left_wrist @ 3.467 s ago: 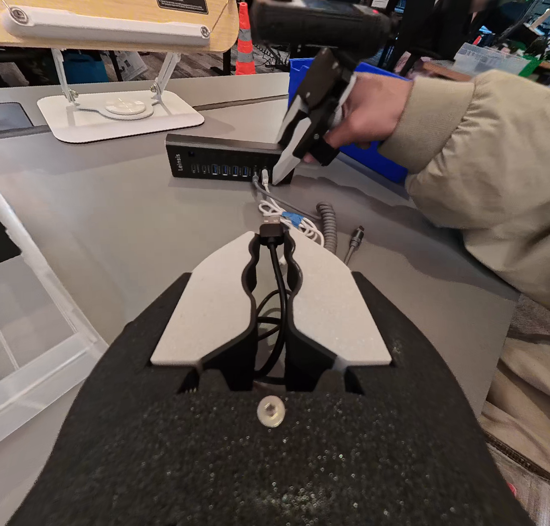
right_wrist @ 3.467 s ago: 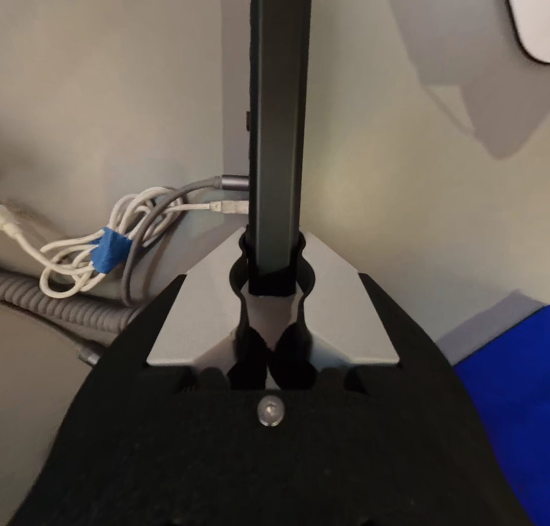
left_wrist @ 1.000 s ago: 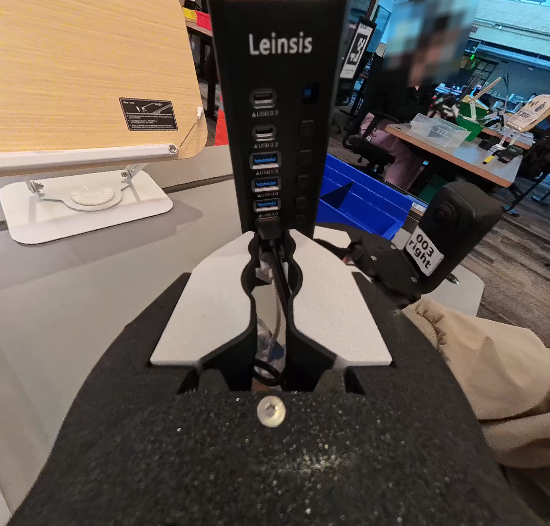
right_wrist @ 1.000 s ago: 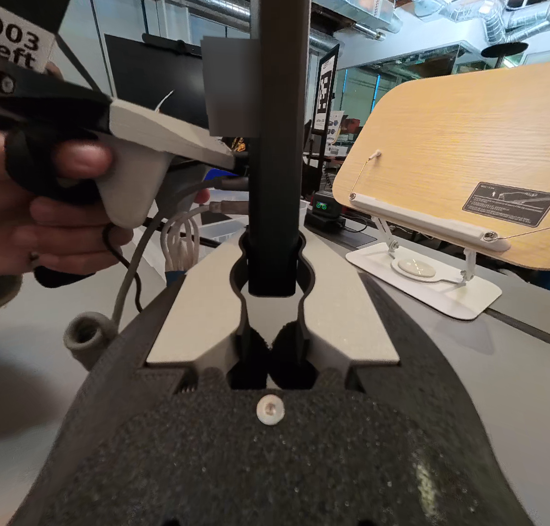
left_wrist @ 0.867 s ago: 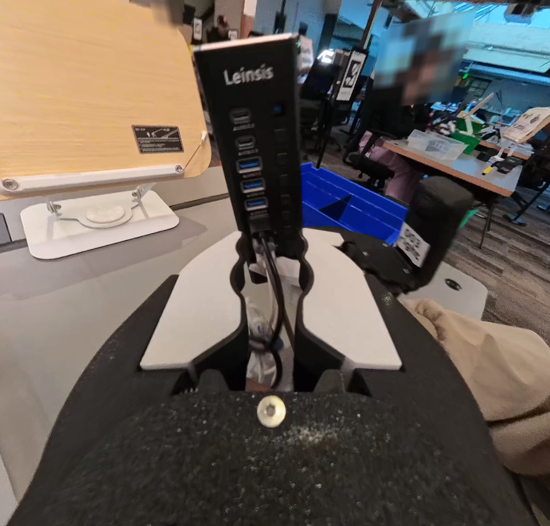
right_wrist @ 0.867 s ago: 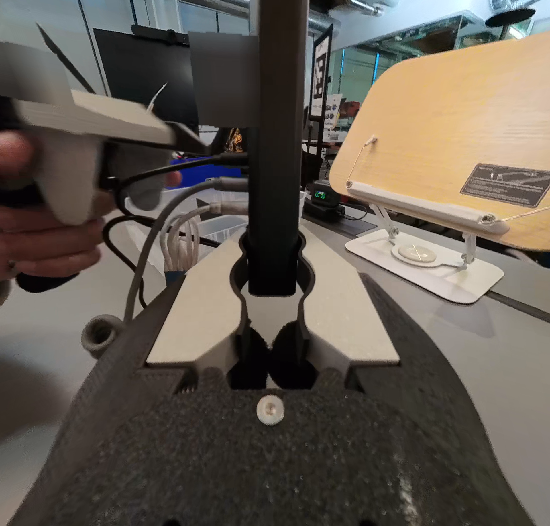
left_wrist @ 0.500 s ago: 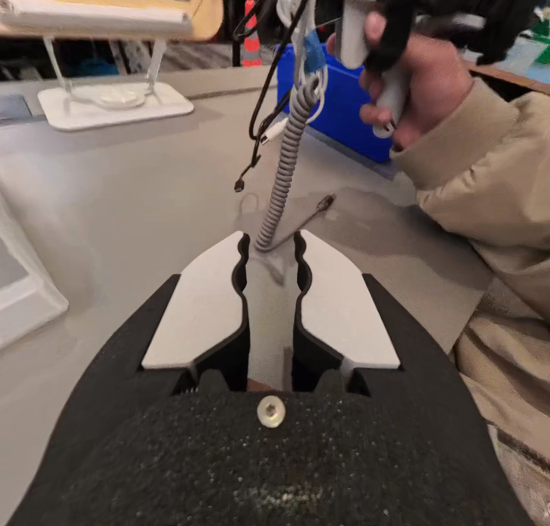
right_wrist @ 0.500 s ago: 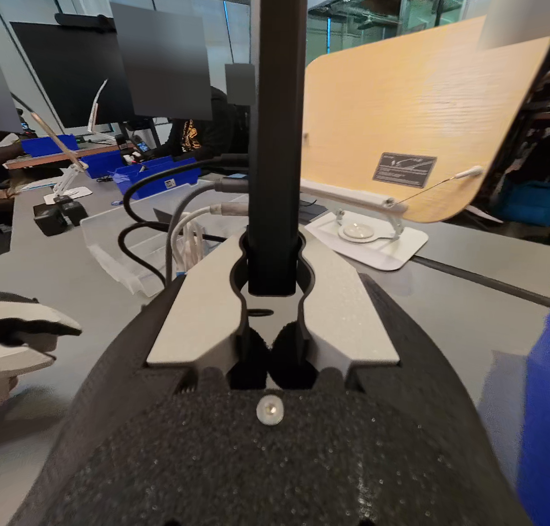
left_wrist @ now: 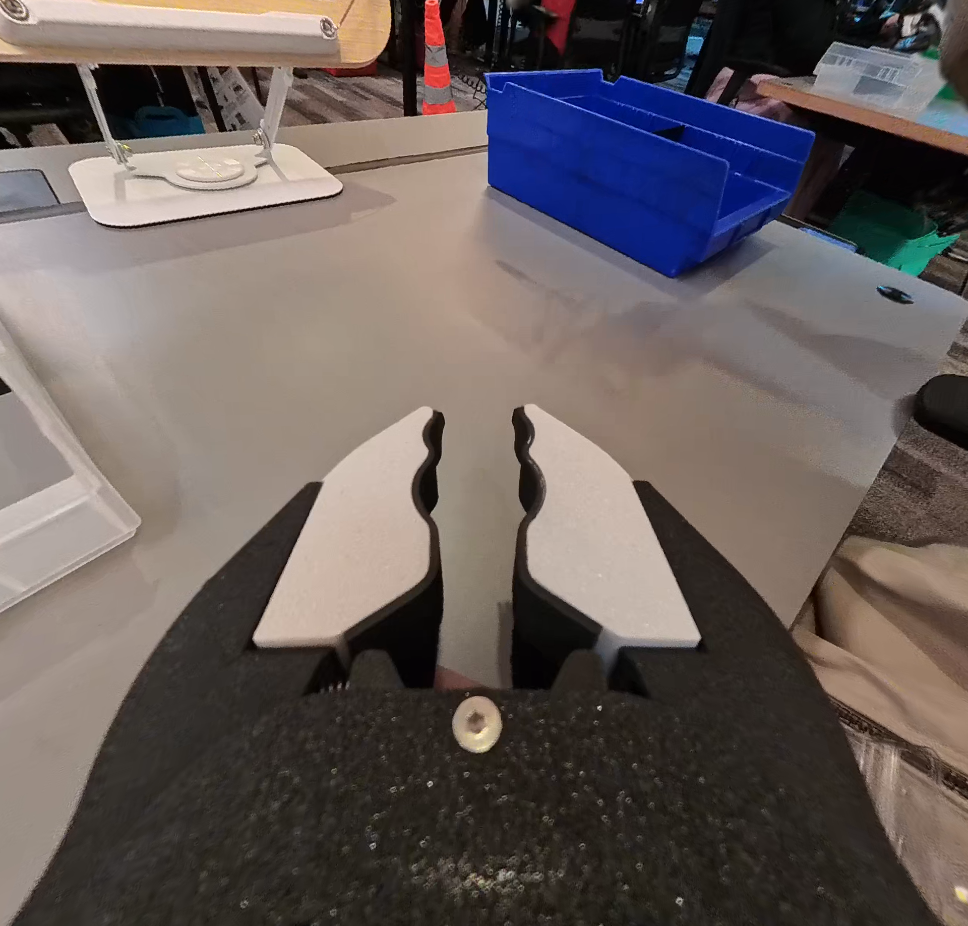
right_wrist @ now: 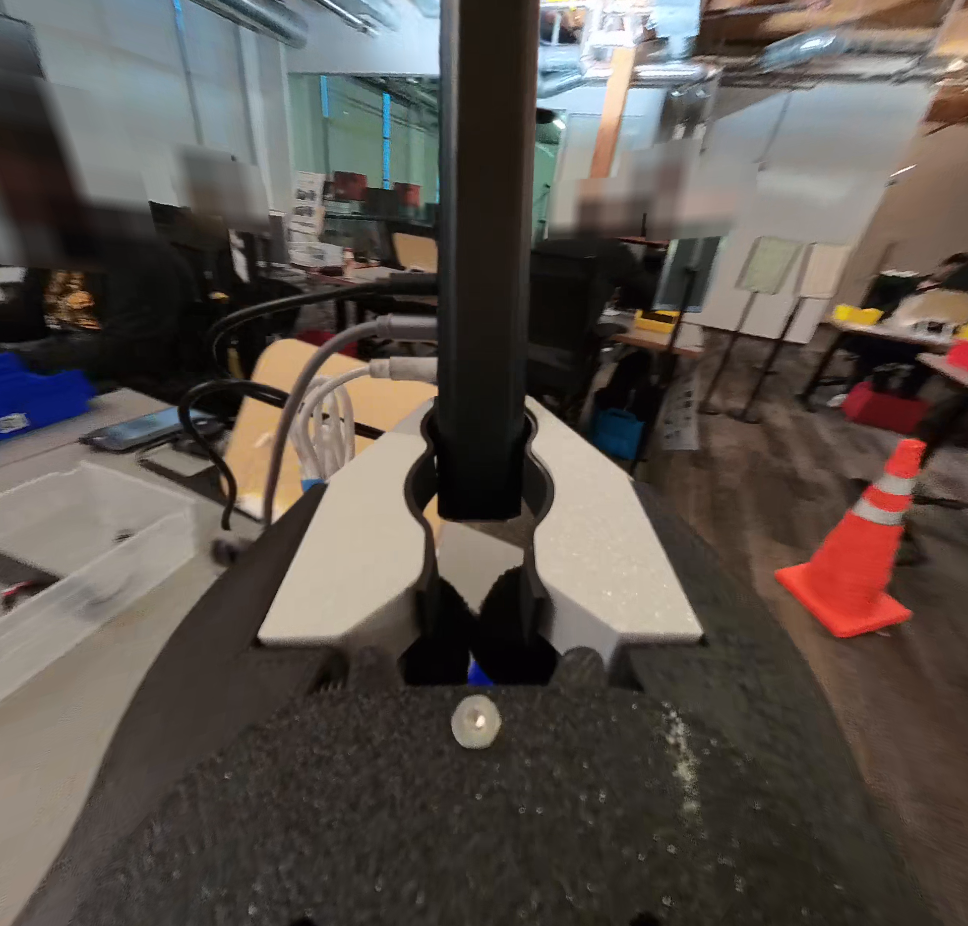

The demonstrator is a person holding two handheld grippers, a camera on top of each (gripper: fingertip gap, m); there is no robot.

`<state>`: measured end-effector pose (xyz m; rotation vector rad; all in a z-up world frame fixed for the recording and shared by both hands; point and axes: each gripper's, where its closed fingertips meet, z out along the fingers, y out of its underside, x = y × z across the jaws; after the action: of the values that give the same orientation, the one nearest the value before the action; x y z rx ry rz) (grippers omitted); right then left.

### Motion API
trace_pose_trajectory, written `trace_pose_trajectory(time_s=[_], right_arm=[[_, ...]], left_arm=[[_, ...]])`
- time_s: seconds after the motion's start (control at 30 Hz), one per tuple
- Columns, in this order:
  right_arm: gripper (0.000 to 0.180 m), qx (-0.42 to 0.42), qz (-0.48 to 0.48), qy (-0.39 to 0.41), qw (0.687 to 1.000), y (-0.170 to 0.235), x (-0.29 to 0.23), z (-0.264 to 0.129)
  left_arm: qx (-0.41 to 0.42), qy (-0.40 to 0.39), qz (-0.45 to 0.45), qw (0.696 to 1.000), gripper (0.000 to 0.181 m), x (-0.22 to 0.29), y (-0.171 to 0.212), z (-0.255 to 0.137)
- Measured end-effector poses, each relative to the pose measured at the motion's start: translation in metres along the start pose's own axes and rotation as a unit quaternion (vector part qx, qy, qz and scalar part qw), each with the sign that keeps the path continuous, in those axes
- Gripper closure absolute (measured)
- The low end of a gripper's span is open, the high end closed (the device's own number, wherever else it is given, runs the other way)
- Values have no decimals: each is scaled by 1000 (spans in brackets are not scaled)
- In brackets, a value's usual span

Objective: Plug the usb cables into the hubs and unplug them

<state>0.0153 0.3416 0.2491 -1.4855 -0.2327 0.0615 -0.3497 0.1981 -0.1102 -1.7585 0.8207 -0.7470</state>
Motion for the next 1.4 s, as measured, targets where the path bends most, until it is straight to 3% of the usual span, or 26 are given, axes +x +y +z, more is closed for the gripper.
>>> trace_pose_trajectory(time_s=[0.03,0.23,0.43,0.57,0.73,0.87,1.07,1.17,1.4], right_arm=[[153,-2,-10,16,1000,-6,15,2],[153,-15,-77,91,993,6,79,11],[153,-74,-145,161,973,102,125,14],[153,-110,-162,147,970,162,133,3],[153,-185,-200,77,959,220,138,-16],[153,-249,-212,-37,944,259,125,-28],[153,-375,-263,-163,874,317,107,-29],[154,-441,-286,-189,829,342,109,-23],[153,-498,-292,-282,766,348,106,-9]], left_arm=[[-1,1,1,1000,155,0,0,0],[-14,-1,5,1000,155,0,4,3],[-16,-7,8,1000,154,-3,5,3],[-16,-14,7,1000,155,-7,5,3],[-17,-14,-1,1000,155,-10,6,3],[-20,-10,0,1000,155,-8,7,5],[-19,-18,8,1000,156,-10,6,6],[-18,-20,8,1000,156,-12,6,5],[-18,-30,14,999,156,-15,6,3]])
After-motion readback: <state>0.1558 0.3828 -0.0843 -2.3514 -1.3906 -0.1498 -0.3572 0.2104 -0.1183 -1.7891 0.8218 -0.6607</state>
